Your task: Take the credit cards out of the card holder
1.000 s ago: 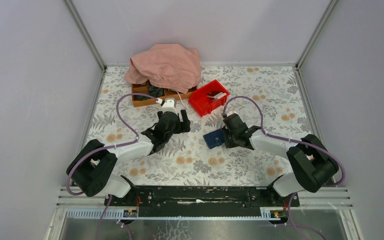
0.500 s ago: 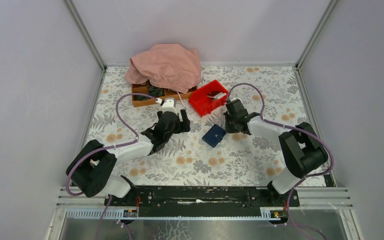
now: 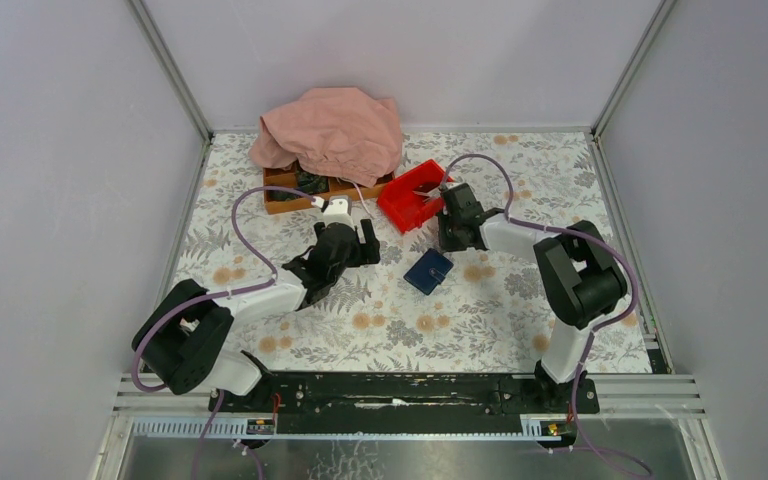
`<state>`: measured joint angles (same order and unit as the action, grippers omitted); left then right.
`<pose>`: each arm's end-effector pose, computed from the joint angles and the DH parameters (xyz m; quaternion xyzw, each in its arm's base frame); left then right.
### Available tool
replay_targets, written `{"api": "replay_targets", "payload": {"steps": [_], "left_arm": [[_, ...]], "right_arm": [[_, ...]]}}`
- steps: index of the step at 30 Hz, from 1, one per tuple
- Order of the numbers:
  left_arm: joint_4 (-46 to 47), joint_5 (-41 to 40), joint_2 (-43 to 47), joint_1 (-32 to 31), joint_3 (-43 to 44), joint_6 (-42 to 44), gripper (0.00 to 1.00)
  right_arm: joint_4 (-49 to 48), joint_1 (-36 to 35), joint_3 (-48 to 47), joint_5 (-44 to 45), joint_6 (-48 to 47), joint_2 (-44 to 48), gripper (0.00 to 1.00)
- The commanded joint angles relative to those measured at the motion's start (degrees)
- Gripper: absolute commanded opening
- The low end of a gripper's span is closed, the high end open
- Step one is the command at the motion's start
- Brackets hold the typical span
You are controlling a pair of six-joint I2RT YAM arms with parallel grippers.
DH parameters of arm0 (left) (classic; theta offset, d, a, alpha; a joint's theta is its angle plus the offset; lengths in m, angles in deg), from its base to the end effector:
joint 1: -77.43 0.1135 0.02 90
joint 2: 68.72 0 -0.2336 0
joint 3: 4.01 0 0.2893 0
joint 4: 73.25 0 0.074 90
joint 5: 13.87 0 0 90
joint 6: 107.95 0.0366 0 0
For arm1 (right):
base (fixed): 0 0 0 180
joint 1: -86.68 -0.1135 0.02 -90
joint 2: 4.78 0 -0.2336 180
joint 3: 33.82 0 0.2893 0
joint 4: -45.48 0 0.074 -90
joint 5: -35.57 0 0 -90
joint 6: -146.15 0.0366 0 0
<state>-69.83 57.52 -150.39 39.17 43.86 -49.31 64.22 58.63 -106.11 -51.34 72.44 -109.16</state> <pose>0.2588 -0.1892 0.1287 -0.0287 0.8595 -0.1649 0.4829 0.3477 0.1830 0.1004 -0.0875 0.9378 0.1029 0.3199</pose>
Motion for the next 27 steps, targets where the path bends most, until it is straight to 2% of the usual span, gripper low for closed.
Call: {"api": "replay_targets", "payload": {"steps": [1, 12, 15, 17, 20, 24, 25, 27], "left_arm": [[-0.46, -1.35, -0.56, -0.34, 2.04, 0.42, 0.86], [0.08, 0.01, -1.18, -0.4, 2.03, 0.42, 0.85], [0.09, -0.01, -1.2, -0.34, 1.96, 0.2, 0.79], [0.1, 0.35, -1.35, -0.35, 2.02, 0.15, 0.69], [0.01, 0.79, -1.57, -0.31, 2.15, 0.15, 0.48], [0.92, 4.53, -1.98, -0.38, 2.29, 1.61, 0.04], [1.33, 6.07, -2.21, -0.35, 2.37, 1.78, 0.0], [3.55, 11.18, -3.11, -0.45, 2.53, 2.93, 0.0]], "right_arm": [[-1.06, -0.07, -1.6, -3.8, -0.23, -0.93, 0.0], [-3.45, -6.56, -1.87, -7.32, 3.08, -2.32, 0.0], [-3.8, -7.35, -1.93, -7.67, 3.5, -1.75, 0.0], [-4.1, -7.4, -1.79, -7.12, 3.02, -0.76, 0.0], [-3.45, -7.39, -1.55, -4.34, 0.99, 2.23, 0.01], [-4.71, -7.45, 1.09, 0.0, -1.79, 9.64, 0.09], [-5.52, -7.52, 2.45, 1.38, -2.51, 12.43, 0.13], [-6.76, -8.47, 5.31, 7.51, -3.83, 17.29, 0.3]]}}
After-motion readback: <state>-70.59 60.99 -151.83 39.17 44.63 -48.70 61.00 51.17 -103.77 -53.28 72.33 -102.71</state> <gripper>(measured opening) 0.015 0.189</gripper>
